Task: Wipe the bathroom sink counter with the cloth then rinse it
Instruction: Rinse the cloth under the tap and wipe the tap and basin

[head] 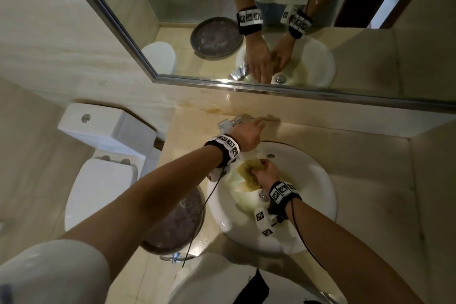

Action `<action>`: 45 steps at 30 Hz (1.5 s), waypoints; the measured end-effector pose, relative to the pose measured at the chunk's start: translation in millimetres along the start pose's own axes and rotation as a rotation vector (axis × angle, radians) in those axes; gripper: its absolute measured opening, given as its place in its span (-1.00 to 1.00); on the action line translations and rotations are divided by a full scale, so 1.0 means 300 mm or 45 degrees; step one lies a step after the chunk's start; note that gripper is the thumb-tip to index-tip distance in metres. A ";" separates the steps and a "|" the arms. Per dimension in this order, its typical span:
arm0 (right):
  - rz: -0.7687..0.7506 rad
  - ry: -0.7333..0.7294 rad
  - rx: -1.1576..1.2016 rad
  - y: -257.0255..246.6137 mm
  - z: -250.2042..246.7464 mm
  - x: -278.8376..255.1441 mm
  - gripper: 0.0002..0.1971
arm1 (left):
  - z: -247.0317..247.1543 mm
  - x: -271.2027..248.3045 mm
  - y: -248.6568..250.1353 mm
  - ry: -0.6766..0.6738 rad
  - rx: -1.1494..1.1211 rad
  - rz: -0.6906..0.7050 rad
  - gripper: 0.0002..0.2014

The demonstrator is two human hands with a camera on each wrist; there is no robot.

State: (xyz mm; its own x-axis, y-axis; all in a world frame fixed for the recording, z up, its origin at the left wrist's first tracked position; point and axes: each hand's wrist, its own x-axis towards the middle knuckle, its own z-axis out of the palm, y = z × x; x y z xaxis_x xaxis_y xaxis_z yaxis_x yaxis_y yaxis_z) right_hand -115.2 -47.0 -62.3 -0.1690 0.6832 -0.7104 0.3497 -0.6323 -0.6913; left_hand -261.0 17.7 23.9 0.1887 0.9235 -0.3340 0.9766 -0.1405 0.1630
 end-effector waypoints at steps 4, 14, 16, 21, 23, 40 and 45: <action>-0.030 -0.026 -0.118 -0.011 0.037 0.030 -0.72 | 0.020 -0.146 0.048 0.307 -0.279 -0.076 -0.86; 0.146 -0.303 0.132 -0.050 0.076 0.090 -0.46 | 0.344 -0.356 -0.035 0.041 -0.894 -0.704 -0.52; 0.105 -0.290 0.035 -0.052 0.072 0.086 -0.49 | 0.339 -0.337 -0.024 0.070 -1.043 -0.660 -0.53; -0.039 -0.199 -0.293 -0.033 0.035 0.091 -0.87 | 0.335 -0.275 -0.005 0.001 -1.164 -0.528 -0.49; -0.090 -0.186 -0.290 -0.020 0.019 0.098 -0.90 | 0.360 -0.263 0.004 -0.052 -1.212 -0.467 -0.67; -0.083 -0.329 -0.256 -0.066 0.143 0.129 -0.21 | 0.420 -0.293 -0.071 -0.063 -2.546 -1.296 -0.44; -0.133 -0.248 -0.362 -0.089 0.162 0.162 -0.38 | 0.464 -0.274 -0.089 -0.159 -2.373 -1.236 -0.27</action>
State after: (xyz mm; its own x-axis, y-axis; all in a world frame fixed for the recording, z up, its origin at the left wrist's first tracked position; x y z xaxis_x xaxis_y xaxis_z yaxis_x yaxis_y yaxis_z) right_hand -177.4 -14.7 -85.0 -0.3804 0.6391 -0.6684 0.5588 -0.4171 -0.7168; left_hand -288.3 -104.1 -82.3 -0.1139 0.4290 -0.8961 -0.4770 0.7676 0.4281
